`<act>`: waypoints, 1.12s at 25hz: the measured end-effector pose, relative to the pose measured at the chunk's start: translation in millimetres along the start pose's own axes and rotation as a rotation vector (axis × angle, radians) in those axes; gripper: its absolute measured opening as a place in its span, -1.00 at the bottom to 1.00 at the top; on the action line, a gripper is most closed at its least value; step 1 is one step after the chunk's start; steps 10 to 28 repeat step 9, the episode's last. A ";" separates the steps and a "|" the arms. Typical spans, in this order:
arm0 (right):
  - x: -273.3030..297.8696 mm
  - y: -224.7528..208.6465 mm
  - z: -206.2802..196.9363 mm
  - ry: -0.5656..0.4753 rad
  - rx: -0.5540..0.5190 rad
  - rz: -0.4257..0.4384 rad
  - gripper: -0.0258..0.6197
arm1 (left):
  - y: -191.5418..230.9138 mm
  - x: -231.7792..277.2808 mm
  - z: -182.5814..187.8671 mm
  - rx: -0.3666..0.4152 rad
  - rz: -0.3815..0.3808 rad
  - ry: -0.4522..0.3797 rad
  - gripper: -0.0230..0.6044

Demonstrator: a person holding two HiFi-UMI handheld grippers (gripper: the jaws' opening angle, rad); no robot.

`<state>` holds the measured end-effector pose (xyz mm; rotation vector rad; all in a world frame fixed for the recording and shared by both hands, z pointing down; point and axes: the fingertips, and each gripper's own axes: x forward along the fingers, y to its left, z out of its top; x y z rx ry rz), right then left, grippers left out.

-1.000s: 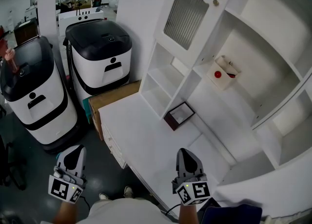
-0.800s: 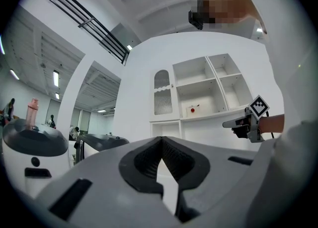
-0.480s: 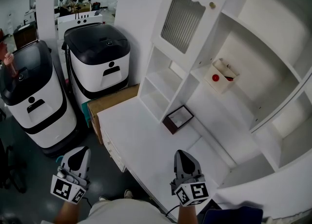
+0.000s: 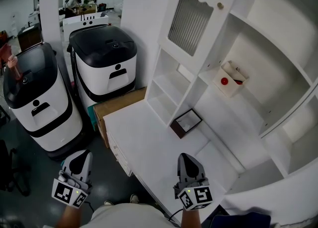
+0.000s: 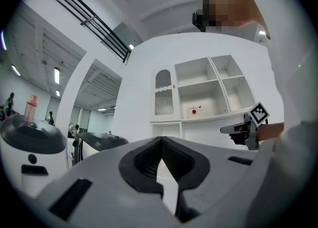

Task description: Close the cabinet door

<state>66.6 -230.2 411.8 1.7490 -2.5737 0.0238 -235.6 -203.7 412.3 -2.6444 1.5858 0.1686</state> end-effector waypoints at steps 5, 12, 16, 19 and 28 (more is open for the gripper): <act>3.7 2.1 -3.3 -0.002 0.004 0.006 -0.93 | 8.2 -4.7 -11.2 -0.041 0.029 0.013 -0.91; 8.3 3.7 -4.4 0.001 -0.005 0.019 -0.93 | 9.8 -4.9 -15.4 -0.044 0.034 0.019 -0.91; 8.3 3.7 -4.4 0.001 -0.005 0.019 -0.93 | 9.8 -4.9 -15.4 -0.044 0.034 0.019 -0.91; 8.3 3.7 -4.4 0.001 -0.005 0.019 -0.93 | 9.8 -4.9 -15.4 -0.044 0.034 0.019 -0.91; 8.3 3.7 -4.4 0.001 -0.005 0.019 -0.93 | 9.8 -4.9 -15.4 -0.044 0.034 0.019 -0.91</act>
